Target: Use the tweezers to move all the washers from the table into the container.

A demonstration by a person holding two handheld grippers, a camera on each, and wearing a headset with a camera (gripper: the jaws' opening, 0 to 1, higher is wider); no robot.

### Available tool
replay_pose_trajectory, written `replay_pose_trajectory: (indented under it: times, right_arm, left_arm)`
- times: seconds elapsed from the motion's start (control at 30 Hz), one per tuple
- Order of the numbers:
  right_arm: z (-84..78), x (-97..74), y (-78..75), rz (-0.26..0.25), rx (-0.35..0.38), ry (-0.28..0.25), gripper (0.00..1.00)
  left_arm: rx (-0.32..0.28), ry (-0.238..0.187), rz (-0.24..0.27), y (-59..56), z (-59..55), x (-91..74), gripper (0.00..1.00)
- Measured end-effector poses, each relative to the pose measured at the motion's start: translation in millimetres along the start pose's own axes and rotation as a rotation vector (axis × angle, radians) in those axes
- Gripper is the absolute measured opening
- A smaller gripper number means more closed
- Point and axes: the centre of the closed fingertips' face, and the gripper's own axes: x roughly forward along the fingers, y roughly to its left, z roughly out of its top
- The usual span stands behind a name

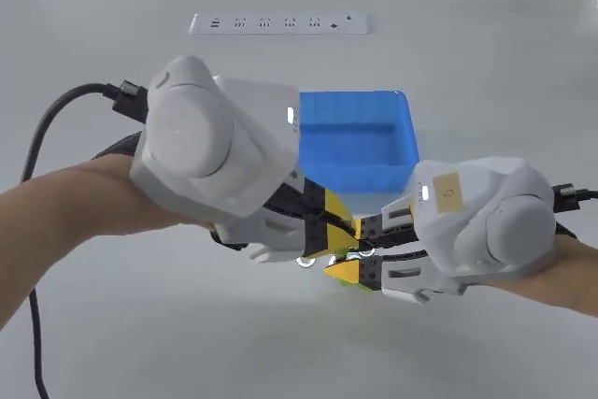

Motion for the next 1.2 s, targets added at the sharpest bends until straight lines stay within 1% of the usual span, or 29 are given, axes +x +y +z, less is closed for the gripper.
replay_pose_trajectory:
  times: [0.23,0.4,0.5,0.57,0.63,0.77,0.87,1.0,1.07,1.2]
  right_arm:
    - [-0.7,1.2,0.9,0.015,0.012,0.003,0.10]
    - [0.0,2.2,0.6,0.019,-0.001,0.003,0.09]
    - [-0.1,2.0,0.4,0.017,-0.001,0.004,0.09]
    - [-0.1,2.0,0.7,0.016,-0.003,0.005,0.09]
    - [0.0,2.3,0.7,0.014,-0.003,0.008,0.09]
    - [0.4,3.0,0.9,0.011,-0.010,0.009,0.09]
    - [0.1,3.0,0.6,0.009,-0.014,0.010,0.09]
    - [-0.6,2.3,0.4,0.008,-0.011,0.006,0.09]
    - [-0.8,1.9,0.1,0.008,-0.006,0.004,0.09]
    - [-0.8,1.7,-1.3,0.005,0.001,0.000,0.09]
  left_arm:
    - [0.001,0.001,0.001,1.1,-1.9,-0.9,0.07]
    - [0.002,0.007,0.007,1.8,-4.1,-2.3,0.07]
    - [-0.014,0.005,0.016,2.9,-4.6,-2.1,0.07]
    - [-0.034,-0.001,0.017,2.6,-4.6,-2.0,0.07]
    - [-0.032,0.000,0.020,2.6,-5.0,-2.3,0.08]
    - [-0.037,0.007,0.018,2.0,-6.4,-3.1,0.08]
    - [-0.033,0.029,0.024,2.3,-10.8,-2.8,0.10]
    - [-0.030,0.041,0.025,1.1,-13.1,-2.9,0.11]
    - [-0.041,0.035,0.029,1.8,-12.4,-4.2,0.14]
    - [-0.056,0.018,0.021,1.7,-9.6,-7.7,0.14]
